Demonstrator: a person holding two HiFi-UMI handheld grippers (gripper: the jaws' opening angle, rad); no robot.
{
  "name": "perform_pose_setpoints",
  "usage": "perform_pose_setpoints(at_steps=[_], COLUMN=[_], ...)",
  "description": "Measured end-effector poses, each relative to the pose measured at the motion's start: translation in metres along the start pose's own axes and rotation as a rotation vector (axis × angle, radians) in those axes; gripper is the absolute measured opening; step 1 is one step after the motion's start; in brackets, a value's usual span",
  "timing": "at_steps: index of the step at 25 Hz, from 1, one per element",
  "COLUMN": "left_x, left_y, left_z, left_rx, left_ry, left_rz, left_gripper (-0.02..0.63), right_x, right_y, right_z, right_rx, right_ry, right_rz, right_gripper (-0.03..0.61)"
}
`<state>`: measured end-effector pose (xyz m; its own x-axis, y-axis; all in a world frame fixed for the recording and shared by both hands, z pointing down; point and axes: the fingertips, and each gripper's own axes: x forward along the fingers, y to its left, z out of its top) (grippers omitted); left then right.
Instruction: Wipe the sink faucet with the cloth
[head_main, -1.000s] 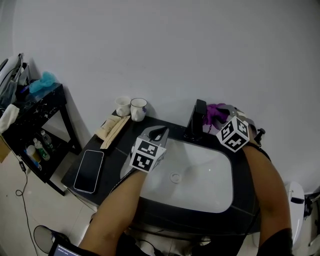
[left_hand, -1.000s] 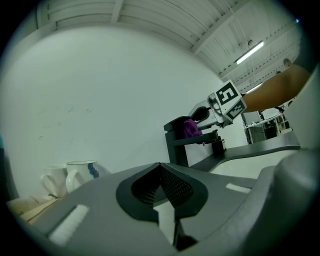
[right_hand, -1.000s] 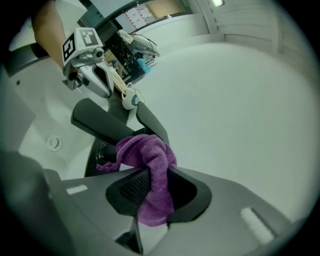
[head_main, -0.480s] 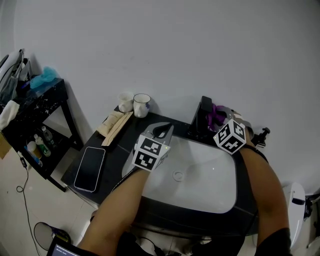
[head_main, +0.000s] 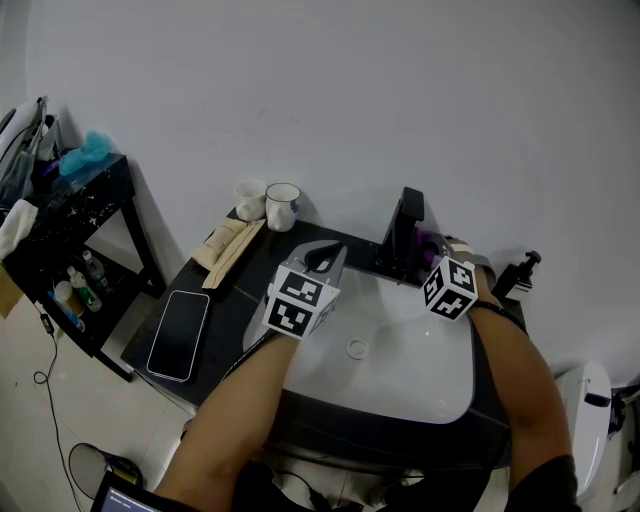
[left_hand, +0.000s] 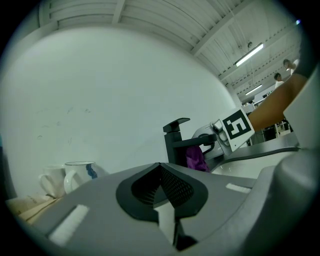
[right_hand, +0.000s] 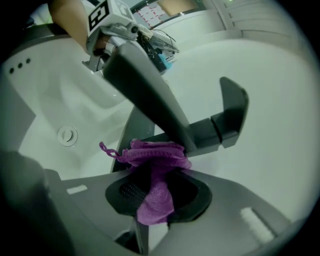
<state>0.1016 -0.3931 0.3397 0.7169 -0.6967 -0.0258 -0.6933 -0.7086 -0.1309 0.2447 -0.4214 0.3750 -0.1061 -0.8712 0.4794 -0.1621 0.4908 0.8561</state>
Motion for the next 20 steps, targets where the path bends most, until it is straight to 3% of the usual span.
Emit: perform_pose_setpoints(at_steps=[5,9,16,20], left_x=[0.0,0.001,0.0,-0.001], left_y=[0.0,0.0,0.0,0.0], left_z=[-0.001,0.0,-0.001,0.005], left_rx=[-0.001,0.001,-0.001,-0.003], left_ry=[0.003,0.001,0.0,-0.019], left_rz=[-0.001,-0.001,-0.001,0.008], left_gripper=[0.017,0.017,0.017,0.017], right_x=[0.013,0.014,-0.015,-0.045], right_y=[0.031,0.03,0.017,0.016], right_z=[-0.002,-0.004,0.002,0.004], right_rx=[0.006,0.11,0.51,0.911], right_ry=[0.007,-0.021,-0.111,-0.201], right_rz=[0.041,0.042,0.02,0.013], right_gripper=[0.104,0.103,0.104,0.104])
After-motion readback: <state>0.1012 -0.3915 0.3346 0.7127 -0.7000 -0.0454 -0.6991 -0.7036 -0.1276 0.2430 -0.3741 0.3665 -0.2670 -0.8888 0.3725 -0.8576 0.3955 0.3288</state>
